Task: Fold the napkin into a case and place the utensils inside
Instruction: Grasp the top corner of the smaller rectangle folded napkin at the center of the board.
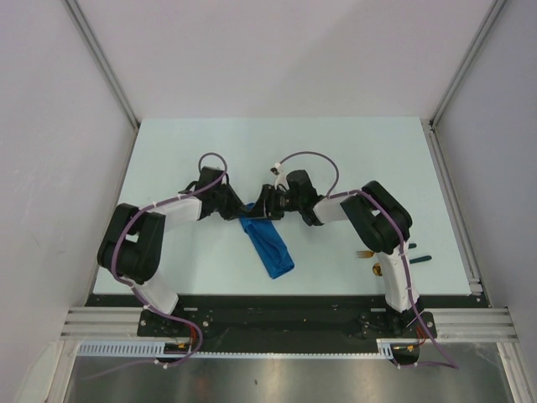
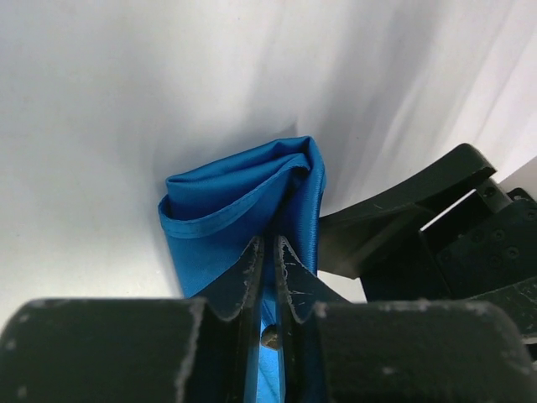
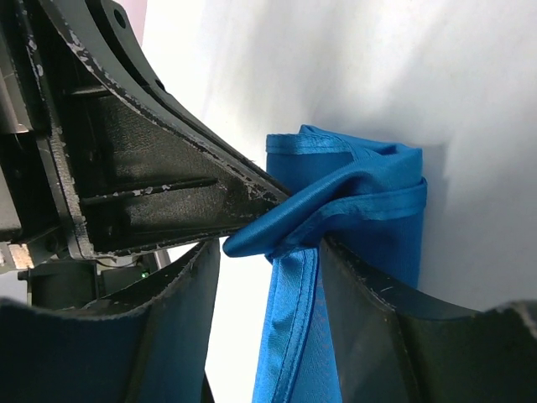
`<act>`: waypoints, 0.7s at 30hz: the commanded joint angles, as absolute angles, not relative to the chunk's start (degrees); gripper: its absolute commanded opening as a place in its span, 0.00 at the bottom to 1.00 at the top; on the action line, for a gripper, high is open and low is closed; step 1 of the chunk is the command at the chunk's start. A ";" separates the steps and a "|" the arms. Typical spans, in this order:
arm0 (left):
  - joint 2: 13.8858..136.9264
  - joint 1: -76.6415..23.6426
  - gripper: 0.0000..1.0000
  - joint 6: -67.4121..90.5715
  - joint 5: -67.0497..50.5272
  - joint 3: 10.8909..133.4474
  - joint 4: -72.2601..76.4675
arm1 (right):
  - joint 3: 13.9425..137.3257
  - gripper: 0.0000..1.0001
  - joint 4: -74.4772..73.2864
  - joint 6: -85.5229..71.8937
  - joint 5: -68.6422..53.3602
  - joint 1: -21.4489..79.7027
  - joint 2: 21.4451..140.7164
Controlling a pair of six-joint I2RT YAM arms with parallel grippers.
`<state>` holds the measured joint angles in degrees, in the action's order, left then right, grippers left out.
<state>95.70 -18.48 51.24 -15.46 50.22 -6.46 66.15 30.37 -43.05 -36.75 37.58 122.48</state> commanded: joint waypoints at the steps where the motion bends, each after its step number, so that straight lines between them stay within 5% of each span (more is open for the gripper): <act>1: 94.92 -18.81 0.12 53.26 -19.51 48.96 -3.43 | 65.39 0.55 34.98 -44.39 -34.72 37.35 119.44; 13: 93.60 -18.90 0.11 55.02 -22.32 47.20 -0.97 | 67.41 0.33 29.97 -39.38 -31.47 37.71 118.13; 21: 91.24 -18.90 0.13 51.87 -18.73 48.07 -3.95 | 69.61 0.00 25.85 -37.18 -31.38 37.44 118.04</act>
<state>95.46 -18.39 54.00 -18.31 47.55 -1.26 66.11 26.48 -39.75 -33.82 37.76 121.21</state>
